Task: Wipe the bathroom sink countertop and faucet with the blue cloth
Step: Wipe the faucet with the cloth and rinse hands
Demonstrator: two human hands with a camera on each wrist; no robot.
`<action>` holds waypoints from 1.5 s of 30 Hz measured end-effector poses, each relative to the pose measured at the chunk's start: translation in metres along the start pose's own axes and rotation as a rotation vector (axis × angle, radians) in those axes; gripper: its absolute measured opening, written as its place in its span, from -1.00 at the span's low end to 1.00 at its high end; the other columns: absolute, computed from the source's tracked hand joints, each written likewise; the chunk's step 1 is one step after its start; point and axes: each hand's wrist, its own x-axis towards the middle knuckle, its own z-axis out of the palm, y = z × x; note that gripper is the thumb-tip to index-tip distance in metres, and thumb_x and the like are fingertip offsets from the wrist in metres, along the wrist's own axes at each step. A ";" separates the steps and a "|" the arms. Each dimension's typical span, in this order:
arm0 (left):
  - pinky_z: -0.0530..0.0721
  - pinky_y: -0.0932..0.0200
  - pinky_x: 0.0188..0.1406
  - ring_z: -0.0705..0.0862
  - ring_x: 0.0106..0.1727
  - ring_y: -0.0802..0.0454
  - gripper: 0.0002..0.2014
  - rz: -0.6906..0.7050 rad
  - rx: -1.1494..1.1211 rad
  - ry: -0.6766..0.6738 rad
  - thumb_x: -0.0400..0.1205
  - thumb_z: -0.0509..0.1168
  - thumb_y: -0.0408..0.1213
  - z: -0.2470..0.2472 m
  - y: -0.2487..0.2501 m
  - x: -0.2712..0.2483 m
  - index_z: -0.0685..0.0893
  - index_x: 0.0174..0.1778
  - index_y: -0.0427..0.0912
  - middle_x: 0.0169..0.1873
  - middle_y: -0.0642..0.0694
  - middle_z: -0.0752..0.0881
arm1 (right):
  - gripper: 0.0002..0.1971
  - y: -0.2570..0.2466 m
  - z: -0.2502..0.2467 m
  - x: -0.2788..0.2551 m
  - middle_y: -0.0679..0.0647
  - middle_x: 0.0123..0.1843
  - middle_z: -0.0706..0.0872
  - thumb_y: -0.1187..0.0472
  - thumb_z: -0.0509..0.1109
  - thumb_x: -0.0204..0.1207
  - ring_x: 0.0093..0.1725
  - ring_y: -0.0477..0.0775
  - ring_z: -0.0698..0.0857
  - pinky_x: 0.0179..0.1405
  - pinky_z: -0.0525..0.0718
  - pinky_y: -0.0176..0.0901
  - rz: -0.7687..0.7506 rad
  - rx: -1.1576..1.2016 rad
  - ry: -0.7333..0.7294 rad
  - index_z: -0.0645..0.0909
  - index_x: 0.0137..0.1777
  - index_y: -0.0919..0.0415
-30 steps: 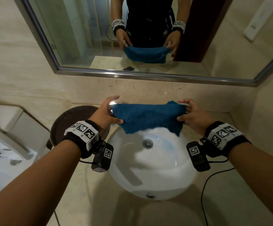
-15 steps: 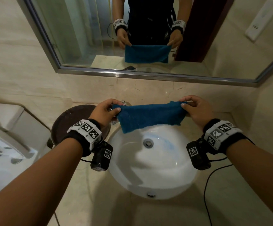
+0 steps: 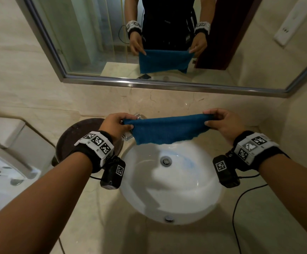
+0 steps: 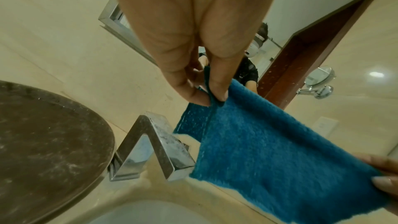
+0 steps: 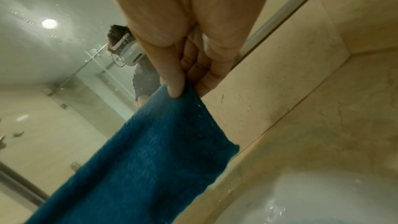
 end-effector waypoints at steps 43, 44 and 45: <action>0.77 -0.03 -0.18 0.73 -0.19 -0.13 -0.97 -0.164 -0.264 -0.171 0.68 0.22 -0.33 0.049 0.029 -0.015 0.56 -0.03 -0.18 -0.16 -0.22 0.67 | -0.75 -0.006 0.068 -0.015 0.11 -0.09 0.75 0.01 0.42 0.45 -0.04 0.11 0.68 0.03 0.64 -0.04 0.078 -0.270 -0.001 0.69 0.02 0.14; 0.77 -0.01 -0.22 0.72 -0.22 -0.11 -0.96 -0.164 -0.265 -0.179 0.68 0.22 -0.33 0.052 0.031 -0.015 0.55 -0.07 -0.14 -0.19 -0.20 0.66 | -0.77 -0.007 0.073 -0.016 0.10 -0.14 0.74 -0.02 0.43 0.44 -0.08 0.12 0.69 -0.03 0.64 -0.04 0.078 -0.252 -0.007 0.69 -0.03 0.11; 0.78 0.02 -0.26 0.71 -0.24 -0.11 -0.94 -0.162 -0.266 -0.186 0.68 0.22 -0.34 0.056 0.032 -0.016 0.55 -0.09 -0.12 -0.20 -0.20 0.65 | -0.78 -0.008 0.076 -0.018 0.10 -0.18 0.74 -0.07 0.42 0.40 -0.10 0.16 0.70 -0.05 0.68 0.02 0.076 -0.236 -0.015 0.68 -0.10 0.06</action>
